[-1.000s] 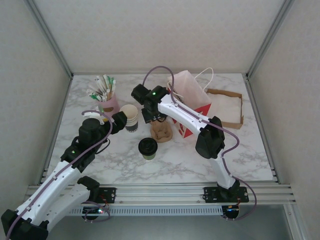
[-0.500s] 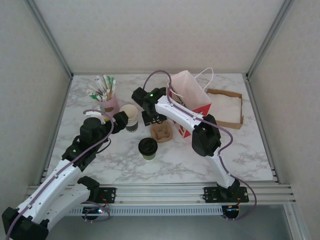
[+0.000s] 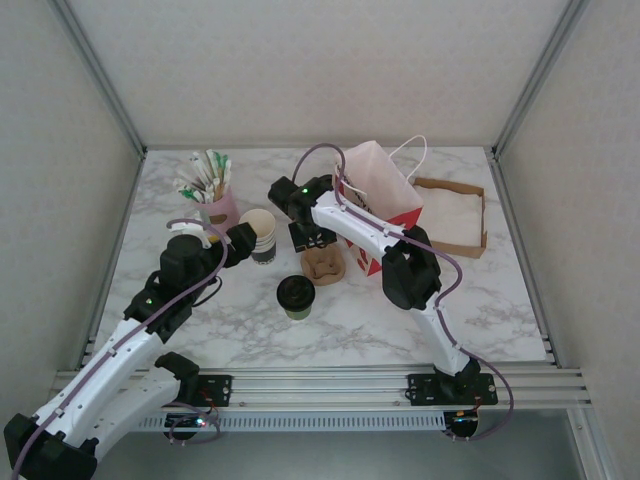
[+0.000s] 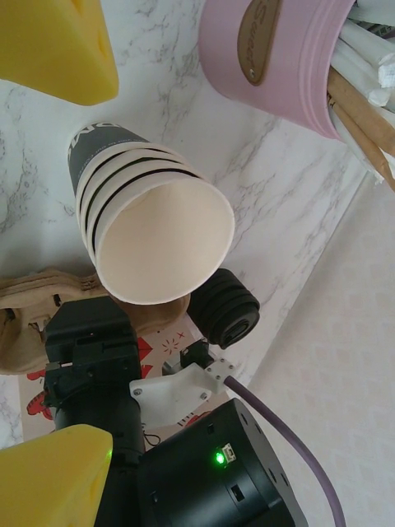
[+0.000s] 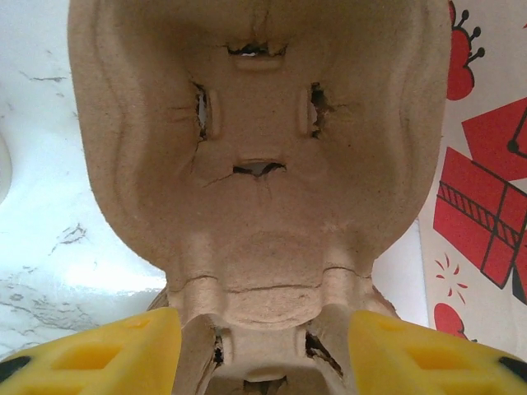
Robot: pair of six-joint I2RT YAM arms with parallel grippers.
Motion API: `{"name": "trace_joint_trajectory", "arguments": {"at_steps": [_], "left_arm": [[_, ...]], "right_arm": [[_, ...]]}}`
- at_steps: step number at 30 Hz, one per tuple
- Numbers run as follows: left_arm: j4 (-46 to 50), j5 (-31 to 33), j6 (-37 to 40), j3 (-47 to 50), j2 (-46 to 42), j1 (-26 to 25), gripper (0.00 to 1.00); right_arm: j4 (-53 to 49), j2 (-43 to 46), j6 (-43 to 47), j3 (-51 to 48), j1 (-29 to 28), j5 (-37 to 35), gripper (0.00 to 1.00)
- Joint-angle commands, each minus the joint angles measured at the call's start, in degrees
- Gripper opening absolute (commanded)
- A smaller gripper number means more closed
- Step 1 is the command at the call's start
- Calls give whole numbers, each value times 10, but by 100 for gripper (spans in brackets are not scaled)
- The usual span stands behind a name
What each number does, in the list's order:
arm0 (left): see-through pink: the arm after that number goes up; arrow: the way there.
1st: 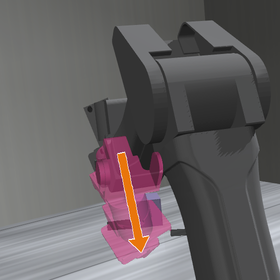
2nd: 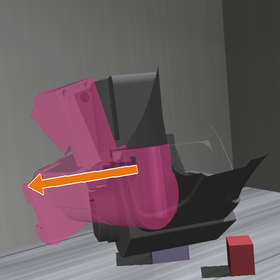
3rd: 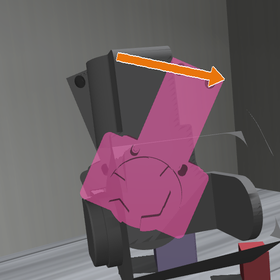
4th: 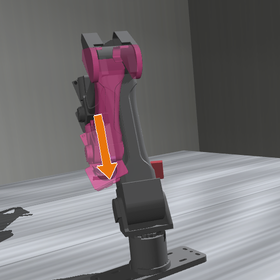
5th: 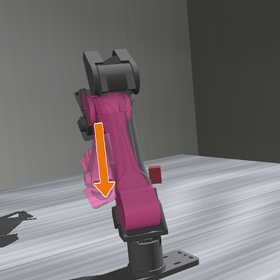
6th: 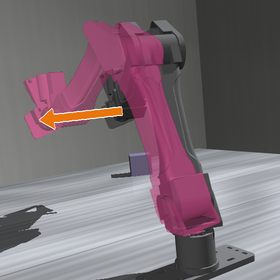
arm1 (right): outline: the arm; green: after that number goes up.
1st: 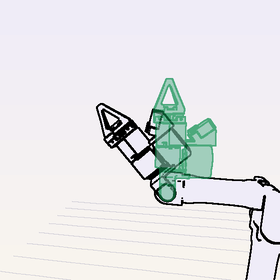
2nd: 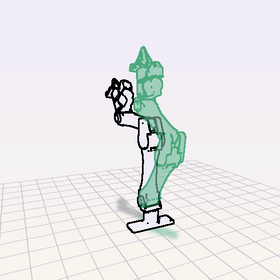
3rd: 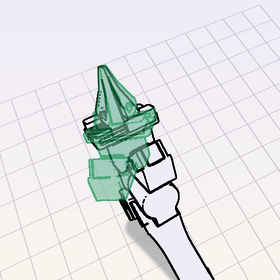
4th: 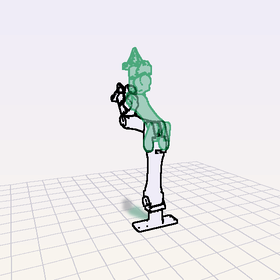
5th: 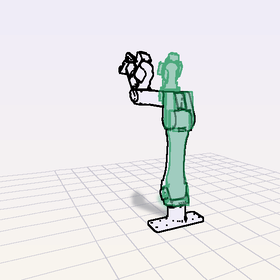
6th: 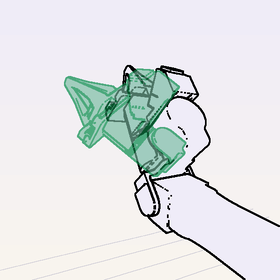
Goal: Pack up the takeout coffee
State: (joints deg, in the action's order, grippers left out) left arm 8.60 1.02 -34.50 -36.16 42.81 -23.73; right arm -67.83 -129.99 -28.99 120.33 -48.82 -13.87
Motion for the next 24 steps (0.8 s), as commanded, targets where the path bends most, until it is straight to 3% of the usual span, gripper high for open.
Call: {"name": "trace_joint_trajectory", "arguments": {"at_steps": [1, 24], "left_arm": [[-4, -8, 6, -2, 1, 6, 100], [-3, -9, 5, -3, 2, 5, 99]], "right_arm": [[3, -15, -11, -8, 5, -10, 54], [22, -25, -7, -23, 8, 13, 47]]}}
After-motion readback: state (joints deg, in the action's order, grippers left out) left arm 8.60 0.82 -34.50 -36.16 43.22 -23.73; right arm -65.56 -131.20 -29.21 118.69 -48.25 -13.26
